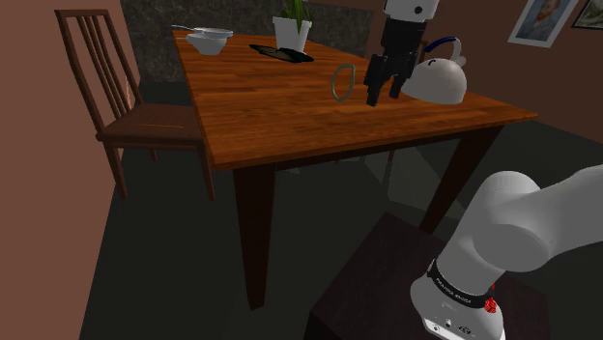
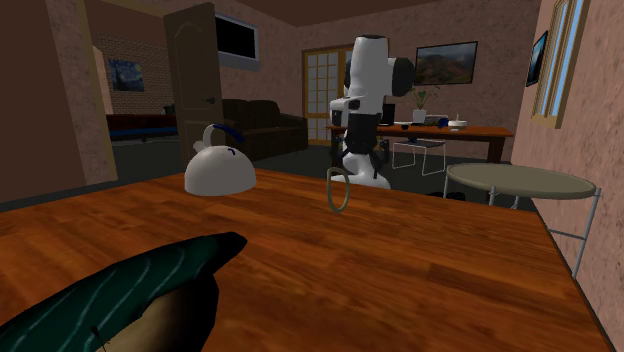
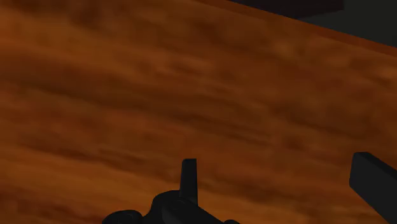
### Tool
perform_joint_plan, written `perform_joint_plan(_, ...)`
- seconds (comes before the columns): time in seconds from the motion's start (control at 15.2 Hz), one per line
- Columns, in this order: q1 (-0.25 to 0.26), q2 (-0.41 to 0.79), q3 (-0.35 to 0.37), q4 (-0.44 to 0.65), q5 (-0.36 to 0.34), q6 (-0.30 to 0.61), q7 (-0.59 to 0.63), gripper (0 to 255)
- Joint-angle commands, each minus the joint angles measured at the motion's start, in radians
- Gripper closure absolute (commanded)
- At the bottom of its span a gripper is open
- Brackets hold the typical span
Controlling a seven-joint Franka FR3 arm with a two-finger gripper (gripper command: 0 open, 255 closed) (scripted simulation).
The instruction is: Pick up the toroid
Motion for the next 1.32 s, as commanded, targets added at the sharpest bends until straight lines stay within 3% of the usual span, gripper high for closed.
perform_joint_plan(0.0,0.000,0.000,0.000,0.000,0.000,0.000,0.000,0)
perform_joint_plan(0.46,0.015,0.197,-0.135,0.202,0.069,0.087,-0.121,0)
perform_joint_plan(0.92,0.043,0.401,-0.268,0.441,0.197,0.110,-0.253,0)
perform_joint_plan(1.25,0.039,0.378,-0.266,0.351,0.193,0.176,-0.260,0)
